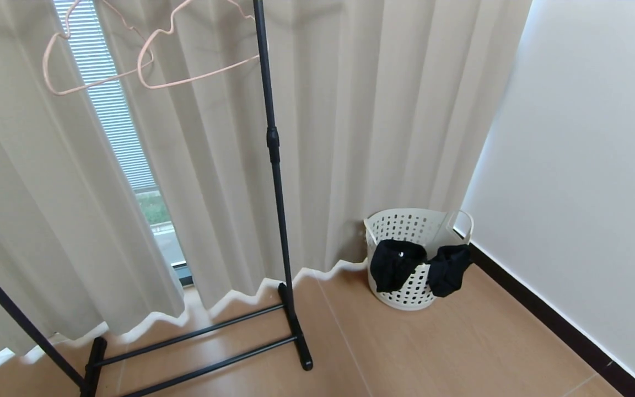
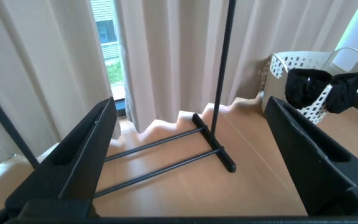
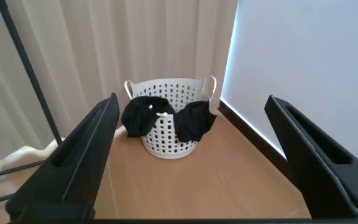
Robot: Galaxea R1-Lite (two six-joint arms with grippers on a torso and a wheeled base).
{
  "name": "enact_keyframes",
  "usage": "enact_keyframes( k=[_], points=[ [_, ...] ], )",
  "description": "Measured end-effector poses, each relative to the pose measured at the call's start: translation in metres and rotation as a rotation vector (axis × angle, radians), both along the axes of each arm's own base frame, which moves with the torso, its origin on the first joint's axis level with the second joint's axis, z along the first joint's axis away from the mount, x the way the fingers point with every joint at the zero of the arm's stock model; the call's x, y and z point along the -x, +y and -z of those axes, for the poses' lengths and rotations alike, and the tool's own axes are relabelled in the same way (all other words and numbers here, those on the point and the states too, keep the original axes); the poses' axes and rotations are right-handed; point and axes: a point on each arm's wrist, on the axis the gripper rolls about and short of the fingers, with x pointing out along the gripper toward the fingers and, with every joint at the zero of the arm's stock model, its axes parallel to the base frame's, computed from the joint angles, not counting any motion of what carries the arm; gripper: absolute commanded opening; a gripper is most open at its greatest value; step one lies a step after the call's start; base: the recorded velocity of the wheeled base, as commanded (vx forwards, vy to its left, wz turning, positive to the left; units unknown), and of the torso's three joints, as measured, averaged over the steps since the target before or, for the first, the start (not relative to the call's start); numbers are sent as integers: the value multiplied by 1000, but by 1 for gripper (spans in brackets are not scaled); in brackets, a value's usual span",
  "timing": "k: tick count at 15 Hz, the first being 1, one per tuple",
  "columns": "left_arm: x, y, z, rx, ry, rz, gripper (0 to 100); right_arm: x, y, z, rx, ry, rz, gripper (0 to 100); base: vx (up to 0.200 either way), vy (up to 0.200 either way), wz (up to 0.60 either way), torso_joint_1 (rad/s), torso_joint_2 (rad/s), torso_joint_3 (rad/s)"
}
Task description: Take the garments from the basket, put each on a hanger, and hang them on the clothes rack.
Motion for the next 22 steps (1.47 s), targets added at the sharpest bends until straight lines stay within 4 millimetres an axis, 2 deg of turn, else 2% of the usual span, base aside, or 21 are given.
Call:
enact_keyframes(
  k=[3,10,18,22],
  points=[
    [0,0,0,0,1,0,100,0,0,0,0,0,0,100,200,-133,0,4,2,1],
    [0,0,0,0,1,0,100,0,0,0,0,0,0,100,0,-200,0,5,4,0],
    [0,0,0,0,1,1,100,0,0,0,0,0,1,100,200,0,0,1,2,4],
    [0,0,0,3,2,-2,100,0,0,0,0,1,1,100,0,0,0,0,0,0]
  ],
)
